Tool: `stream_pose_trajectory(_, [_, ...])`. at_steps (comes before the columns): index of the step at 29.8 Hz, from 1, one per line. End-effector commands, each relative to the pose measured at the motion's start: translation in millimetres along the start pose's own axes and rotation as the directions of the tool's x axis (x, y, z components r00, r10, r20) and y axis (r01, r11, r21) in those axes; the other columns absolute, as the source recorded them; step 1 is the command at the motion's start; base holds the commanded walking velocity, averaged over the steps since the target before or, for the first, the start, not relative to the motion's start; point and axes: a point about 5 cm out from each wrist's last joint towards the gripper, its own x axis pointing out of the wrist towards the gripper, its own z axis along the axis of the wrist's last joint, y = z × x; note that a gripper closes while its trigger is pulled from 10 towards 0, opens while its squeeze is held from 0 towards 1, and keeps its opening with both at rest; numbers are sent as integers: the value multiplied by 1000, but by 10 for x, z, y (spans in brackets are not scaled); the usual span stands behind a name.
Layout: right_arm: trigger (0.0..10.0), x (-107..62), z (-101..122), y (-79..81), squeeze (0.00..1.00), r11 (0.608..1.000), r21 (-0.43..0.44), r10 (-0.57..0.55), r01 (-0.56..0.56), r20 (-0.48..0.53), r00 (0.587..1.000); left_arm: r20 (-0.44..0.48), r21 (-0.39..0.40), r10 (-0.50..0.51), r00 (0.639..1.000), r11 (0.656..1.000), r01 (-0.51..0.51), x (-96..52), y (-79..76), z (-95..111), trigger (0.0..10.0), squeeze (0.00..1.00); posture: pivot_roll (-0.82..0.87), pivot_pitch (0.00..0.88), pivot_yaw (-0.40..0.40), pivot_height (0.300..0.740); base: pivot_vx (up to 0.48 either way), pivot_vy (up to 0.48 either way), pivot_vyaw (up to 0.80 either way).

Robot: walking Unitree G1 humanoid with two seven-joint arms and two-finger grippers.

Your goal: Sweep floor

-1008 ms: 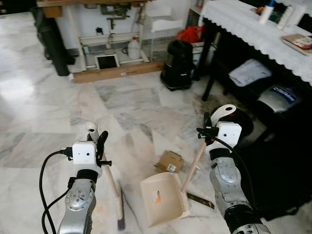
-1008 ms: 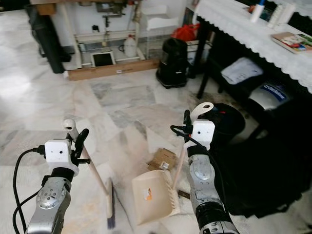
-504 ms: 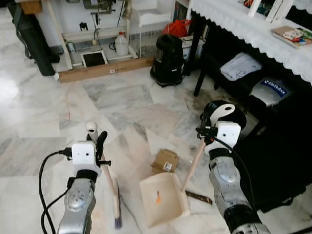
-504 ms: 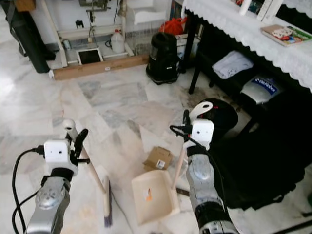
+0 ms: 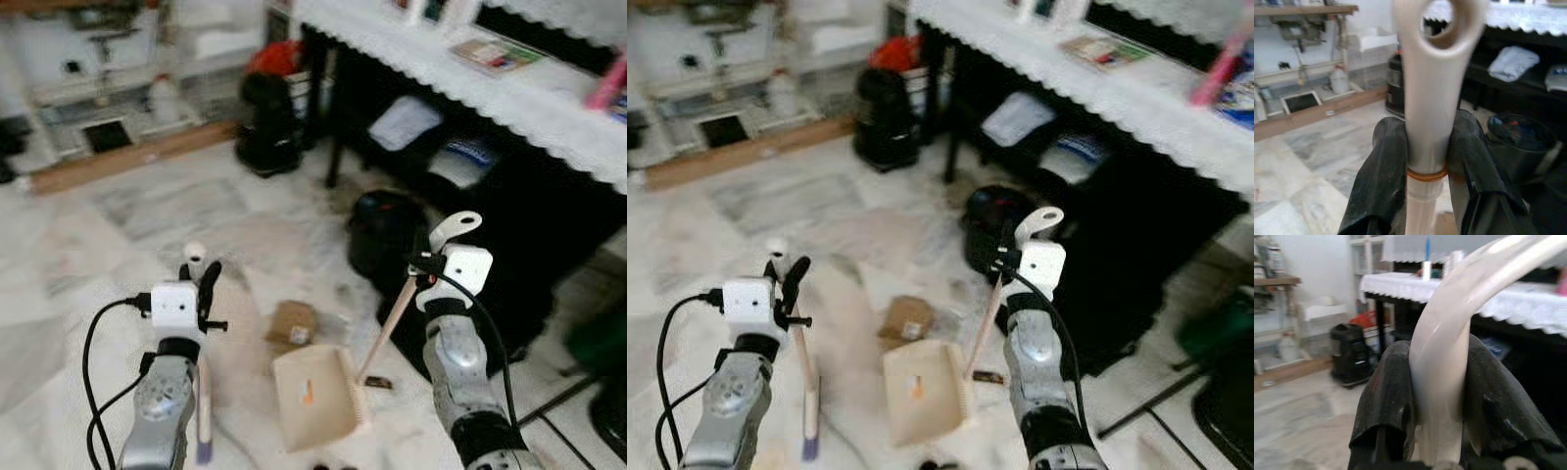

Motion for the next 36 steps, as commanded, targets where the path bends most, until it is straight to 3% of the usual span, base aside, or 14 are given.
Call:
stream_pose_trajectory(1, [10000,44,85,-16,0,1000,5,-6,6,38,999,38,-9,-11,999,1000,12,30,-52,78,10000,12,11,98,-49,740,0,0,-788])
stream_pose_trajectory(6, [10000,42,87,-14,0,1000,5,-3,3,39,999,38,-9,-11,999,1000,12,32,-54,78,10000,8,12,98,-49,740,0,0,-788])
stream_pose_trajectory(28, [10000,16,79,-24,0,1000,-7,-1,1,44,999,25,-12,-20,999,1000,20,17,-66,51,10000,12,11,93,-51,740,0,0,0])
stream_pose_trajectory(36, [10000,-10,51,-114,0,998,-38,-52,53,33,998,23,-17,-25,999,1000,25,21,-74,41,10000,16,8,80,-49,740,0,0,0])
